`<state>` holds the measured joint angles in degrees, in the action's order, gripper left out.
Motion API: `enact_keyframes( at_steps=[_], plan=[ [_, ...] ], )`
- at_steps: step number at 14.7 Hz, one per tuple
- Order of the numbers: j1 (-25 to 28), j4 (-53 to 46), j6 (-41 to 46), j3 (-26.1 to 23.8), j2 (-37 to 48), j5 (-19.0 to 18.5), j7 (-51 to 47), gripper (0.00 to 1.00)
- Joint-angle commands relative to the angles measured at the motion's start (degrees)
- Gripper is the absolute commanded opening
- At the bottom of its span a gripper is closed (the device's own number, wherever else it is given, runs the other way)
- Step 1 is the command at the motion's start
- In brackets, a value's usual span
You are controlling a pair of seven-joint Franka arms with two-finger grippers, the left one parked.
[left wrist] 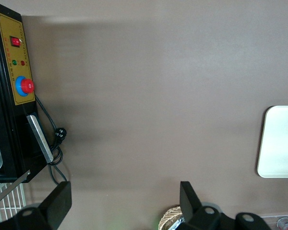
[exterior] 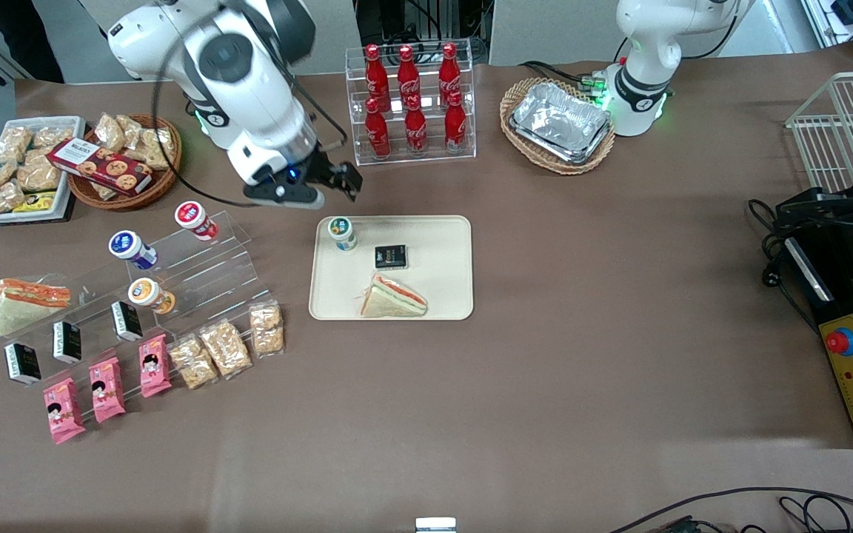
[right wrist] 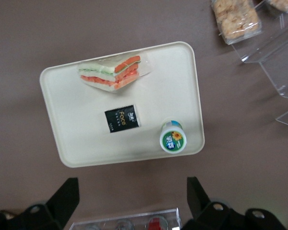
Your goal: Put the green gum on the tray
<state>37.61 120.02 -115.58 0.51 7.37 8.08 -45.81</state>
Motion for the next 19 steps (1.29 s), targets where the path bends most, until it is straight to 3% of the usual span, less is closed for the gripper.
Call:
enact_keyframes(
  at_steps=[1,5,10,14,19],
  plan=[
    [-0.61,-12.15,14.22,-0.15,0.45,-2.7,0.02,1.0],
    [-2.27,-15.42,19.78,0.11,4.14,-7.37,5.35,1.0],
    [-16.93,-18.49,24.16,-0.86,6.08,-7.9,22.92,1.0],
    [-31.6,-19.29,25.06,-0.86,5.99,-7.46,45.85,1.0],
    [-39.89,-21.22,25.14,-0.59,5.55,-7.29,51.61,1.0]
  ],
)
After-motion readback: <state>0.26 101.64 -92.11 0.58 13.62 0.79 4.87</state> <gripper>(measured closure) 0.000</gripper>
